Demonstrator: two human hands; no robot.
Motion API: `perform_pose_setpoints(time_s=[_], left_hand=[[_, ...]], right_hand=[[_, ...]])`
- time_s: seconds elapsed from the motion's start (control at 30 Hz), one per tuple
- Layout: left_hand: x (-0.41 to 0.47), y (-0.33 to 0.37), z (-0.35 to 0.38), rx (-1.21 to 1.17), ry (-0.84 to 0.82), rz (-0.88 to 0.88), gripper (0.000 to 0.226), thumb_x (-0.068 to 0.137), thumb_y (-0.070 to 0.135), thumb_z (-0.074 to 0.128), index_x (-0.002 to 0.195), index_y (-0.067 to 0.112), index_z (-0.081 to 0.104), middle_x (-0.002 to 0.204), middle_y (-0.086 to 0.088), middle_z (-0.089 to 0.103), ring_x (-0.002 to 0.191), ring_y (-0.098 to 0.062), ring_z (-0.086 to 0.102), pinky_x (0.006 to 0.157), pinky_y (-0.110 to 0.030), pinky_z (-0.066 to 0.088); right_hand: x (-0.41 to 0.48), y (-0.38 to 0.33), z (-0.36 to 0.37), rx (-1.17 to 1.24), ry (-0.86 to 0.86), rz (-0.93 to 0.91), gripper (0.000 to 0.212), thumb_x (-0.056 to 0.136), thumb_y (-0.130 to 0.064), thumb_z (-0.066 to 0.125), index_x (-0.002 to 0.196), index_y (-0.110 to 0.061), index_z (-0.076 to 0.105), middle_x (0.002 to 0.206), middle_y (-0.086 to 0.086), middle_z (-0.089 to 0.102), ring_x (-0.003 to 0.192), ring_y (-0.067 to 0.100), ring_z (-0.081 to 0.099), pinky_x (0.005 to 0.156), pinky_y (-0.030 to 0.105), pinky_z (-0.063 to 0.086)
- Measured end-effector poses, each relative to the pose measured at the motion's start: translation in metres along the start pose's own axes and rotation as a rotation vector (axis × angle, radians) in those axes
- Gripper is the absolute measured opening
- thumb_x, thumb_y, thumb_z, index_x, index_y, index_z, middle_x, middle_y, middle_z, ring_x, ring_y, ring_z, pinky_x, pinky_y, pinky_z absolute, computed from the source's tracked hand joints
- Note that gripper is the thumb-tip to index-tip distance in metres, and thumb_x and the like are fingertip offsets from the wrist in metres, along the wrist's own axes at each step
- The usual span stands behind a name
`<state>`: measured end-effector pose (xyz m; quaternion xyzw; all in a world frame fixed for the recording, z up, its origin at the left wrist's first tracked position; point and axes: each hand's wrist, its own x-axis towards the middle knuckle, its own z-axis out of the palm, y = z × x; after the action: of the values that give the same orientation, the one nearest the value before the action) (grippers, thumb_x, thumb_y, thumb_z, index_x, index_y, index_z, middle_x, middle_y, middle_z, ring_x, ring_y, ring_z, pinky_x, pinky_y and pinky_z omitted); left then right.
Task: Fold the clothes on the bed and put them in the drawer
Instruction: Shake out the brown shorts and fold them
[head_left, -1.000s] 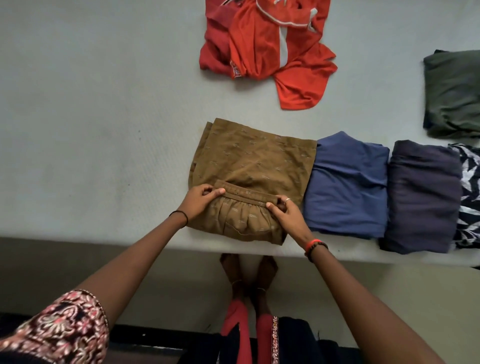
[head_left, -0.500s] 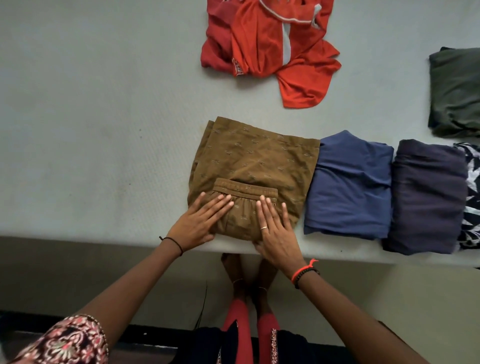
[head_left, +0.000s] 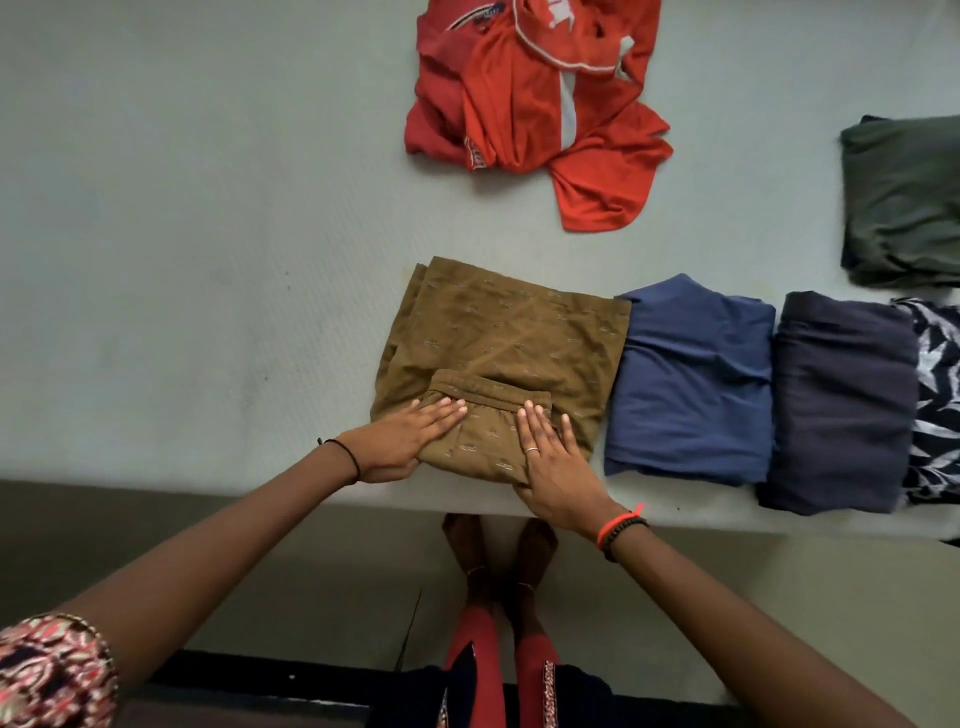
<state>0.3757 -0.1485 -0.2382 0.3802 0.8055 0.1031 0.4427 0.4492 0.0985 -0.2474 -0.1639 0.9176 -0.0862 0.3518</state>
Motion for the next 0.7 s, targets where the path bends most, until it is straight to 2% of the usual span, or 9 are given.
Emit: perform_pose_setpoints(time_s=[0.07, 0.1, 0.13, 0.17, 0.23, 0.3, 0.4, 0.5, 0.7], left_hand=[[-0.009, 0.005, -0.027, -0.216, -0.071, -0.036, 0.071, 0.092, 0.004, 0.039, 0.152, 0.02, 0.006, 0.158, -0.001, 0.011, 0.146, -0.014, 0.009, 0.116, -0.024, 0.005], [-0.014, 0.007, -0.042, -0.311, -0.075, -0.068, 0.064, 0.091, 0.007, 0.042, 0.15, 0.021, 0.021, 0.154, 0.001, 0.026, 0.141, -0.012, 0.024, 0.115, -0.022, 0.014], [-0.019, 0.008, -0.056, -0.387, -0.064, -0.097, 0.057, 0.088, 0.014, 0.045, 0.143, 0.021, 0.039, 0.143, 0.003, 0.043, 0.129, -0.006, 0.04, 0.11, -0.024, 0.028], [-0.023, 0.009, -0.07, -0.455, -0.038, -0.114, 0.048, 0.082, 0.021, 0.046, 0.129, 0.021, 0.055, 0.125, 0.004, 0.058, 0.108, 0.001, 0.053, 0.096, -0.025, 0.042], [-0.025, 0.006, -0.097, -0.518, 0.042, -0.144, 0.031, 0.074, 0.031, 0.048, 0.099, 0.024, 0.065, 0.087, 0.009, 0.064, 0.07, 0.003, 0.056, 0.065, -0.018, 0.046], [-0.021, -0.003, -0.121, -0.48, 0.112, -0.165, 0.034, 0.074, 0.039, 0.05, 0.101, 0.025, 0.064, 0.086, 0.009, 0.063, 0.075, -0.003, 0.058, 0.062, -0.013, 0.043], [-0.002, -0.021, -0.142, -0.386, 0.2, -0.203, 0.04, 0.083, 0.048, 0.059, 0.111, 0.021, 0.064, 0.102, -0.001, 0.065, 0.092, -0.017, 0.059, 0.071, -0.02, 0.042], [0.023, -0.036, -0.149, -0.331, 0.278, -0.279, 0.036, 0.09, 0.04, 0.06, 0.115, 0.015, 0.063, 0.106, -0.005, 0.064, 0.097, -0.019, 0.056, 0.071, -0.022, 0.04], [0.061, -0.045, -0.137, -0.308, 0.463, -0.461, 0.039, 0.093, 0.029, 0.057, 0.127, 0.01, 0.055, 0.13, -0.013, 0.055, 0.119, -0.027, 0.05, 0.1, -0.037, 0.038]], right_hand=[[-0.005, 0.002, -0.027, 0.249, -0.153, -0.013, 0.078, 0.095, -0.036, 0.043, 0.15, -0.006, -0.004, 0.16, 0.01, -0.002, 0.147, 0.023, -0.001, 0.118, 0.039, -0.005], [-0.008, 0.005, -0.044, 0.397, -0.204, 0.0, 0.074, 0.095, -0.032, 0.045, 0.151, -0.01, 0.001, 0.158, 0.008, 0.011, 0.146, 0.022, 0.012, 0.119, 0.035, 0.008], [-0.01, 0.011, -0.059, 0.52, -0.231, 0.017, 0.07, 0.095, -0.028, 0.047, 0.152, -0.015, 0.008, 0.15, 0.007, 0.028, 0.137, 0.022, 0.03, 0.111, 0.03, 0.024], [-0.012, 0.018, -0.075, 0.611, -0.241, 0.029, 0.066, 0.095, -0.025, 0.048, 0.151, -0.019, 0.013, 0.136, 0.004, 0.04, 0.121, 0.019, 0.044, 0.096, 0.025, 0.035], [-0.013, 0.035, -0.099, 0.713, -0.218, 0.028, 0.06, 0.094, -0.022, 0.051, 0.147, -0.024, 0.023, 0.121, 0.002, 0.046, 0.096, 0.013, 0.053, 0.074, 0.019, 0.042], [-0.007, 0.053, -0.117, 0.751, -0.147, 0.045, 0.051, 0.093, -0.02, 0.053, 0.139, -0.024, 0.032, 0.114, 0.002, 0.05, 0.087, 0.007, 0.054, 0.064, 0.013, 0.041], [0.012, 0.079, -0.13, 0.771, -0.02, 0.103, 0.034, 0.09, -0.018, 0.055, 0.123, -0.023, 0.046, 0.097, -0.006, 0.056, 0.081, 0.007, 0.056, 0.057, 0.007, 0.04], [0.037, 0.099, -0.129, 0.748, 0.066, 0.144, 0.028, 0.09, -0.022, 0.059, 0.118, -0.022, 0.054, 0.104, -0.001, 0.063, 0.095, 0.015, 0.06, 0.071, 0.015, 0.043], [0.073, 0.115, -0.12, 0.441, 0.232, 0.238, 0.028, 0.091, -0.024, 0.06, 0.114, -0.008, 0.06, 0.117, 0.015, 0.064, 0.107, 0.028, 0.059, 0.09, 0.033, 0.045]])
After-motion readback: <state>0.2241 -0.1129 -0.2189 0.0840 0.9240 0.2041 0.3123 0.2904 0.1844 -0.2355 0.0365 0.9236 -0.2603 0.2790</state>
